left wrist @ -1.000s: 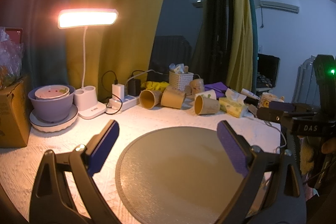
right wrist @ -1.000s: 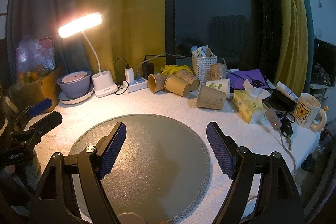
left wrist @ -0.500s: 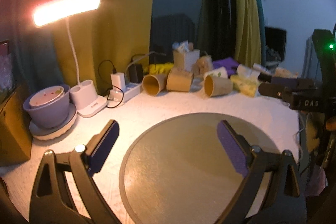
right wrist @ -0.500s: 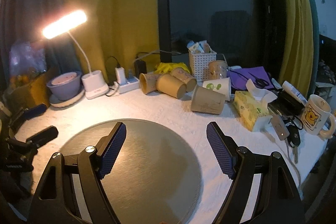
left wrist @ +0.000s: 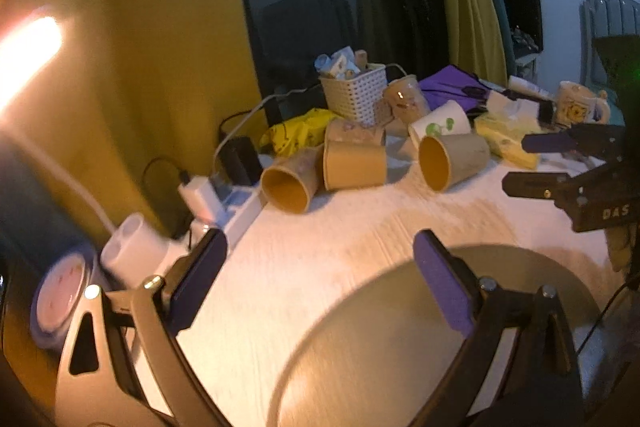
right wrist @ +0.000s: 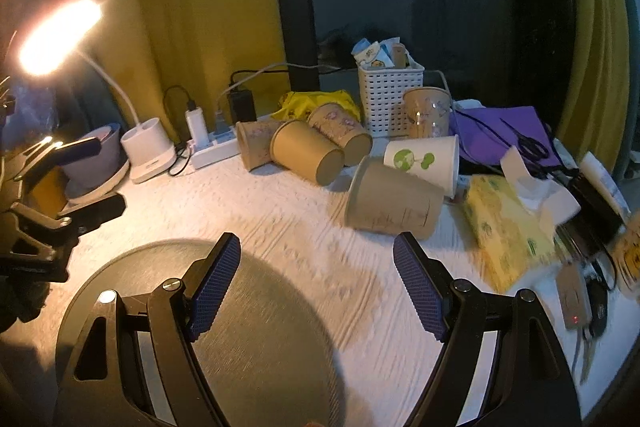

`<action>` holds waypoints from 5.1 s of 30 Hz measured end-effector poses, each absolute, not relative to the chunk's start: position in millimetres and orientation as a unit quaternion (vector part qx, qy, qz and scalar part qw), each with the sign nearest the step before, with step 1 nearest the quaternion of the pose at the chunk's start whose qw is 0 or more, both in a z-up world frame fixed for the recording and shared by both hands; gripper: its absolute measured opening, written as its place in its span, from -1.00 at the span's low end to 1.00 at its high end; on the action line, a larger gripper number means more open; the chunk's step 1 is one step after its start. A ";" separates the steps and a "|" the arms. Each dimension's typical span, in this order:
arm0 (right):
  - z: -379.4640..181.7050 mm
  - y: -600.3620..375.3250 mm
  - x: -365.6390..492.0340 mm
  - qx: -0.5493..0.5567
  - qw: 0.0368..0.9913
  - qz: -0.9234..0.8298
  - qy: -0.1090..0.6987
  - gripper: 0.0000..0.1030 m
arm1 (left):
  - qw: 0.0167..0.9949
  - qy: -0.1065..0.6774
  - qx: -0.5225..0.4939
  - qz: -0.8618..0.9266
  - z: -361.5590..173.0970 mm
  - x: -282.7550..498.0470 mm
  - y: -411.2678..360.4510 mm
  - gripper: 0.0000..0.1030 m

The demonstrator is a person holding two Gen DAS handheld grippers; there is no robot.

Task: Flip cup upright
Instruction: 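Move the right tool toward the tan paper cups lying on their sides, then close the right gripper on the side of a tan floral paper cup, then lift the cup with the right gripper and rotate it opening-up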

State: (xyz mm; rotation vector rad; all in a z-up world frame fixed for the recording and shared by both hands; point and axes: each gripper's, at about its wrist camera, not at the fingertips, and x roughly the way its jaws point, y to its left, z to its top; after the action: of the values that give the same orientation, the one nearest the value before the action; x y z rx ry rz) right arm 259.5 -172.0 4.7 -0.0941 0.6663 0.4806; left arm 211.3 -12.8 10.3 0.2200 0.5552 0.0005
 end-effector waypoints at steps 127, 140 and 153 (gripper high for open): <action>-18.9 -68.3 90.4 -0.389 0.734 0.464 0.308 0.59 | 0.909 0.370 0.005 -0.192 -47.8 69.3 -12.9 0.81; -39.1 -25.3 96.3 -0.468 0.678 0.471 0.314 0.58 | 0.916 0.364 0.029 -0.164 -46.4 57.7 10.8 0.81; -54.1 -9.5 111.8 -0.502 0.643 0.463 0.347 0.44 | 0.912 0.378 0.042 -0.156 -51.9 60.4 2.7 0.81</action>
State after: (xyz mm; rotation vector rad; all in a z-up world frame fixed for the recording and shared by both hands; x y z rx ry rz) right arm 111.8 -9.5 -54.1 -1.1443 0.7903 1.0537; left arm 60.4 2.7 -51.9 0.0860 0.7783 -0.3221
